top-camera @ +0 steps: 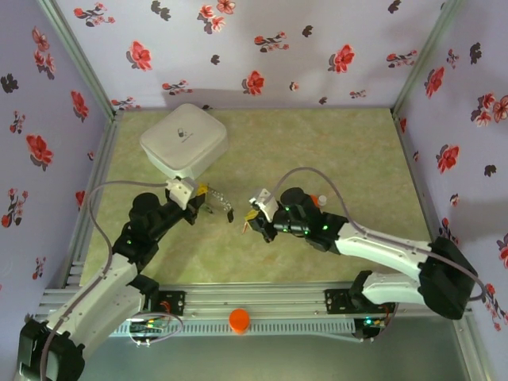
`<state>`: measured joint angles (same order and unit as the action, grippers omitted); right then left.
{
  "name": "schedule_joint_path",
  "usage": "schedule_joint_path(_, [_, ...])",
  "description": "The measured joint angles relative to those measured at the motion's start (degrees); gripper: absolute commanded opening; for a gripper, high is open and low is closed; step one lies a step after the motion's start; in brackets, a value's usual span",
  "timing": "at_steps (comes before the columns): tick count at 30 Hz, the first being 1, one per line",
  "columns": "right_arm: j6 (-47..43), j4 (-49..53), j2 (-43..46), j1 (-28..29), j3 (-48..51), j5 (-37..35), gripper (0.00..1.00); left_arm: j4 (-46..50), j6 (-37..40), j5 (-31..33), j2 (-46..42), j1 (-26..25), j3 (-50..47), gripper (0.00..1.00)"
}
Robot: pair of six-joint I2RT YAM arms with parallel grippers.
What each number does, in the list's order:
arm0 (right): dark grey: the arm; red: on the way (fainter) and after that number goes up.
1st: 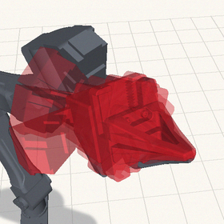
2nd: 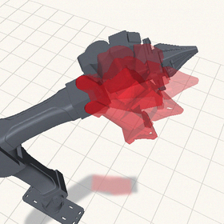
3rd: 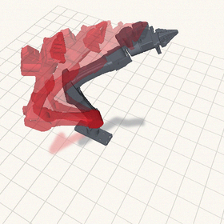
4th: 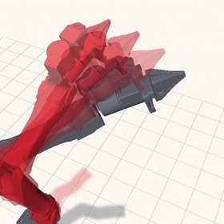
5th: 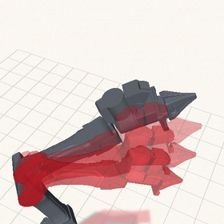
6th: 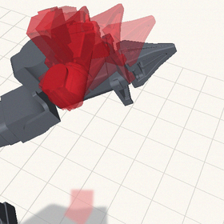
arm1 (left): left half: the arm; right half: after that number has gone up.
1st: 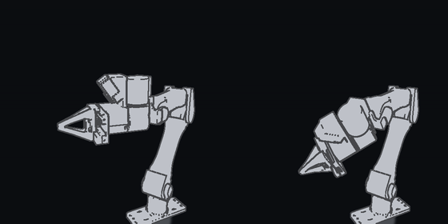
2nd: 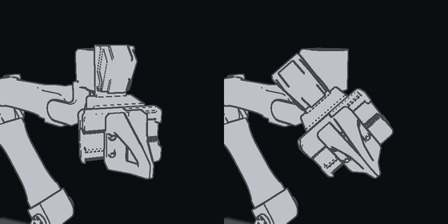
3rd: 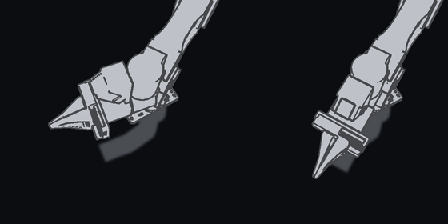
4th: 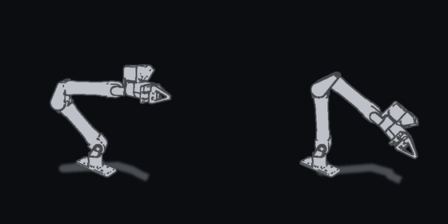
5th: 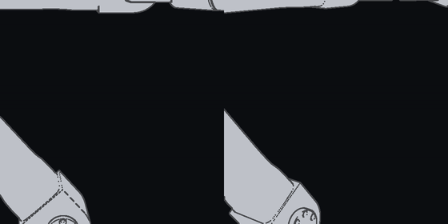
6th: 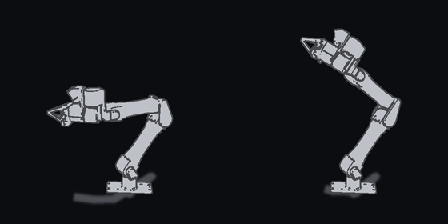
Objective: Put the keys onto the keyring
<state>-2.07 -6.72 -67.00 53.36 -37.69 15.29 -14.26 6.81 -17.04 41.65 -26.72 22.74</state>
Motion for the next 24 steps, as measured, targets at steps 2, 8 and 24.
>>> schedule_joint_path(2, [-2.73, 3.02, 2.71, -0.31, -0.02, -1.31, 0.00, 0.00, 1.49, -3.50, 0.50, 0.00, 0.04, 0.00])
schedule_joint_path(8, [-13.22, 12.98, 8.31, -0.50, -1.29, -6.32, 0.00, 0.02, 4.59, -13.70, 2.27, -0.57, 0.59, 0.00])
schedule_joint_path(24, [-31.52, 13.73, 8.31, -0.48, -5.35, -9.27, 0.00, 12.13, -3.32, -20.28, 14.64, -3.98, 12.39, 0.00])
